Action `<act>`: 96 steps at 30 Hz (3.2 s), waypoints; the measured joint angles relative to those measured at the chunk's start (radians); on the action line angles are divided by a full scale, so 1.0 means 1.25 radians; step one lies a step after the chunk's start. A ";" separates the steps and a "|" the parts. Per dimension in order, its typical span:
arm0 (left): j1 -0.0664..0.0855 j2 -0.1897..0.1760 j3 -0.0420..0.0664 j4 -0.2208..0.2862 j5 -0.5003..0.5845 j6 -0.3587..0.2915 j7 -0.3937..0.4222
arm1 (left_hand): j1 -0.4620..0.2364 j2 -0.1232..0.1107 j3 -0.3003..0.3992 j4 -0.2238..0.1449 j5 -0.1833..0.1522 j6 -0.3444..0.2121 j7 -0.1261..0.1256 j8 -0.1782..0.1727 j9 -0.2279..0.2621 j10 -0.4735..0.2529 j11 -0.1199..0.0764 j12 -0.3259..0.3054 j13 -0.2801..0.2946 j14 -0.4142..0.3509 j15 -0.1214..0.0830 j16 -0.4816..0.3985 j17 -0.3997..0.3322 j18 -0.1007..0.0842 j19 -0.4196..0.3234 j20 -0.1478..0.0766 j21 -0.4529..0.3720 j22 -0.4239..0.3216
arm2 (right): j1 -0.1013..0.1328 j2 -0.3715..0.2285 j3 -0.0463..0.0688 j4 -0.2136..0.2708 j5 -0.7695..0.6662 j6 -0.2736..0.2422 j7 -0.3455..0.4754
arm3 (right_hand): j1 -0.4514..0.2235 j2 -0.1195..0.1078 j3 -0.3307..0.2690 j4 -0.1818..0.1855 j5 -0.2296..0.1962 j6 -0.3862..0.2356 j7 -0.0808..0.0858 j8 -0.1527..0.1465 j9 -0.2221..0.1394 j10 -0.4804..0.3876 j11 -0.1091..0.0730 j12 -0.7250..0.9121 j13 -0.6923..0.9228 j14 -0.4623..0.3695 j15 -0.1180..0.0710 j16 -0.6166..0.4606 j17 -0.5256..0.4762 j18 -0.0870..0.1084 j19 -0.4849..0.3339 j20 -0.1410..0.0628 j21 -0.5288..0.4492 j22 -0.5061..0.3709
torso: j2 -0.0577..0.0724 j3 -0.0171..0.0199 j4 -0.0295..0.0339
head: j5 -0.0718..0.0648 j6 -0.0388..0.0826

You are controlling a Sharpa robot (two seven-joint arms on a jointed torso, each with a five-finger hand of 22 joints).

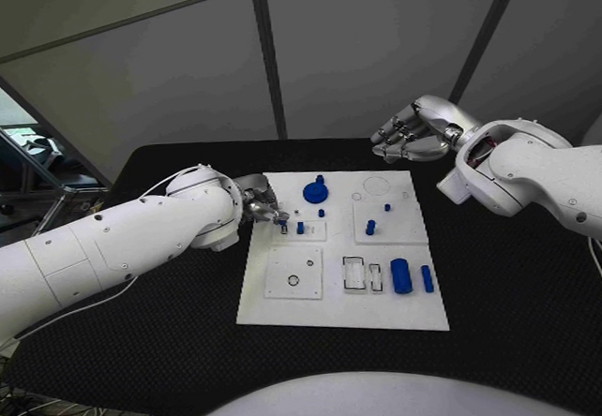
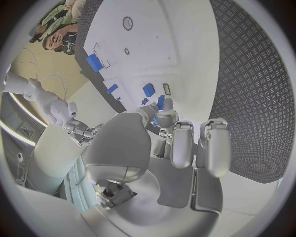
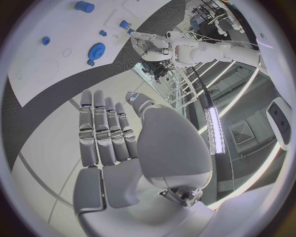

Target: Assemble the parts on the task board

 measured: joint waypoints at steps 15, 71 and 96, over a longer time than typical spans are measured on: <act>-0.010 0.011 -0.001 -0.004 -0.032 0.003 -0.017 | -0.009 -0.009 0.018 -0.006 0.003 -0.003 -0.003 0.005 0.010 0.000 0.000 -0.003 -0.006 -0.002 -0.002 0.000 0.000 0.000 -0.003 -0.003 0.000 0.000 | 0.000 0.001 0.000 0.000 -0.002 0.005 0.001 | 0.000 0.000 0.002 0.002 0.000 0.000 0.000 0.000 0.000 0.000 0.000 0.000 0.000 0.000 0.000 -0.003 -0.001 0.000 0.000 0.000 0.000 -0.001 | 0.001 -0.0002 0.0001 | 0.002 -0.002; -0.007 0.009 0.002 0.003 -0.052 0.062 -0.019 | -0.023 -0.023 0.043 -0.017 0.006 -0.004 -0.001 0.016 0.017 0.003 0.000 -0.009 -0.014 -0.002 -0.001 0.000 0.000 0.000 -0.003 -0.003 0.000 0.000 | 0.000 0.007 0.000 -0.010 -0.003 0.019 0.002 | 0.000 0.000 0.002 0.002 0.000 0.000 0.000 0.000 0.000 0.000 0.000 0.000 0.000 0.000 0.000 -0.003 -0.002 0.000 0.000 0.000 -0.003 -0.002 | 0.001 0.0002 -0.0002 | 0.001 -0.011; 0.001 0.021 0.003 -0.016 -0.047 0.094 -0.019 | -0.036 -0.036 0.050 -0.014 0.052 -0.004 -0.001 0.024 0.023 0.006 0.000 -0.009 -0.009 -0.002 -0.001 0.003 0.000 0.000 -0.003 -0.003 0.003 0.000 | 0.000 0.010 0.000 -0.012 -0.004 0.021 0.002 | 0.000 0.000 0.002 0.002 0.000 0.000 0.000 0.000 0.000 0.000 0.000 0.000 0.000 0.000 0.000 -0.007 -0.003 0.000 0.003 0.003 -0.003 -0.004 | 0.001 0.0003 -0.0002 | 0.000 -0.016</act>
